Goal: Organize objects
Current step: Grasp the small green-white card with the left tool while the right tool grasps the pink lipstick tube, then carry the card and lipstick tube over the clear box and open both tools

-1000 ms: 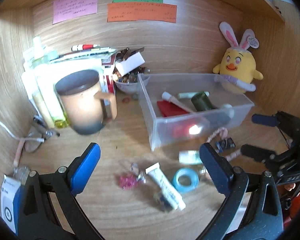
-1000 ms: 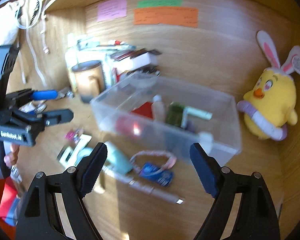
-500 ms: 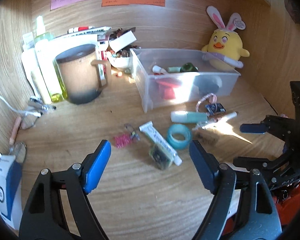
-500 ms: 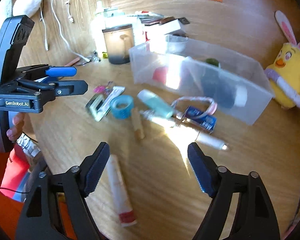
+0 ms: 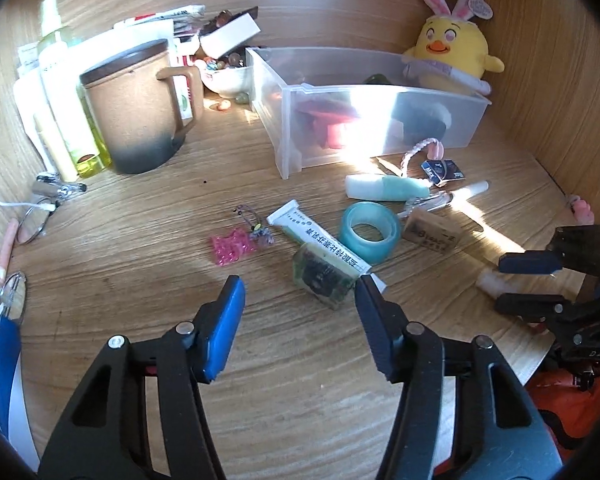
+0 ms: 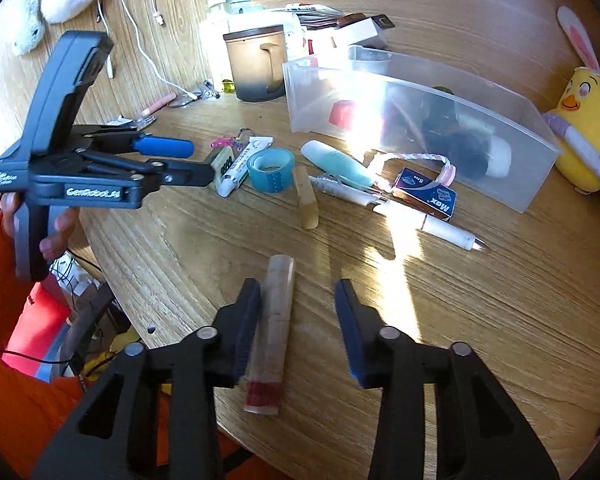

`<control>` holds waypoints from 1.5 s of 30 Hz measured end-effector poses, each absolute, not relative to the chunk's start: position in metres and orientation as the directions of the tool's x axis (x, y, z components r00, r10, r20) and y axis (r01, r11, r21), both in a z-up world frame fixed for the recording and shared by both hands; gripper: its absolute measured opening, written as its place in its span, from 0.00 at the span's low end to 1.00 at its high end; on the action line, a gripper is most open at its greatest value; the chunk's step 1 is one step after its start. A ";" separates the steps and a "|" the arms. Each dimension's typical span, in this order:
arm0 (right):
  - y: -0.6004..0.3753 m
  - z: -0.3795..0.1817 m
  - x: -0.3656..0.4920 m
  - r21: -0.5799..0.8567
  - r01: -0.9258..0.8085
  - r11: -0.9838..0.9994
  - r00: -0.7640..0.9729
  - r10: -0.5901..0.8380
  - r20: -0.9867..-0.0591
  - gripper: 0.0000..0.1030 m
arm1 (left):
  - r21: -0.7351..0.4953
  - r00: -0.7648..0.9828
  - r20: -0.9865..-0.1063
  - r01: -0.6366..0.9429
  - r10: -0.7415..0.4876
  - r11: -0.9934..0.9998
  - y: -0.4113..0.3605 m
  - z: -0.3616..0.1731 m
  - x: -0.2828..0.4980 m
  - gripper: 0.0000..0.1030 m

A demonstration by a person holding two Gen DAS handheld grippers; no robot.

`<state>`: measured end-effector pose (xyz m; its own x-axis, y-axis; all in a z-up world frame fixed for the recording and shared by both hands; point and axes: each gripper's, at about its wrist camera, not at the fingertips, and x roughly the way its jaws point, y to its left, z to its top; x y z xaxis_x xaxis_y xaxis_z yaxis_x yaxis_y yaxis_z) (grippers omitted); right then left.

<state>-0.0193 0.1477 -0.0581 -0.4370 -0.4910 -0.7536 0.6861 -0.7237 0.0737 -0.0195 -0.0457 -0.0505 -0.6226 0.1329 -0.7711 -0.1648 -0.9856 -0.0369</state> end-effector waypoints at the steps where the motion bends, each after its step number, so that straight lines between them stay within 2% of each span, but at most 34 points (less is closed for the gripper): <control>1: 0.147 -0.058 -0.020 0.069 0.684 -0.726 -0.443 -0.489 -0.752 0.26 | -0.036 -0.620 -0.773 -0.166 0.133 -0.986 -0.045 -0.052 -0.022 0.56; 3: 0.147 -0.058 -0.021 0.069 0.681 -0.729 -0.445 -0.487 -0.751 0.21 | -0.035 -0.613 -0.780 -0.161 0.128 -0.986 -0.045 -0.055 -0.027 0.55; 6: 0.147 -0.058 -0.022 0.071 0.677 -0.732 -0.448 -0.487 -0.750 0.14 | -0.043 -0.608 -0.784 -0.148 0.125 -0.988 -0.046 -0.057 -0.034 0.49; 9: 0.147 -0.058 -0.023 0.066 0.668 -0.742 -0.461 -0.481 -0.746 0.13 | -0.059 -0.609 -0.782 -0.141 0.133 -0.988 -0.048 -0.056 -0.036 0.33; 18: 0.157 -0.053 -0.036 0.090 0.611 -0.786 -0.500 -0.472 -0.726 0.13 | -0.093 -0.640 -0.756 -0.097 0.134 -0.991 -0.054 -0.049 -0.031 0.32; 31: 0.166 -0.027 -0.052 0.146 0.538 -0.831 -0.586 -0.492 -0.644 0.13 | -0.101 -0.717 -0.683 -0.097 0.140 -0.990 -0.047 -0.020 -0.024 0.32; 45: 0.181 0.021 -0.077 0.123 0.472 -0.873 -0.703 -0.457 -0.545 0.13 | -0.108 -0.803 -0.572 -0.131 0.170 -0.985 -0.029 0.026 -0.036 0.32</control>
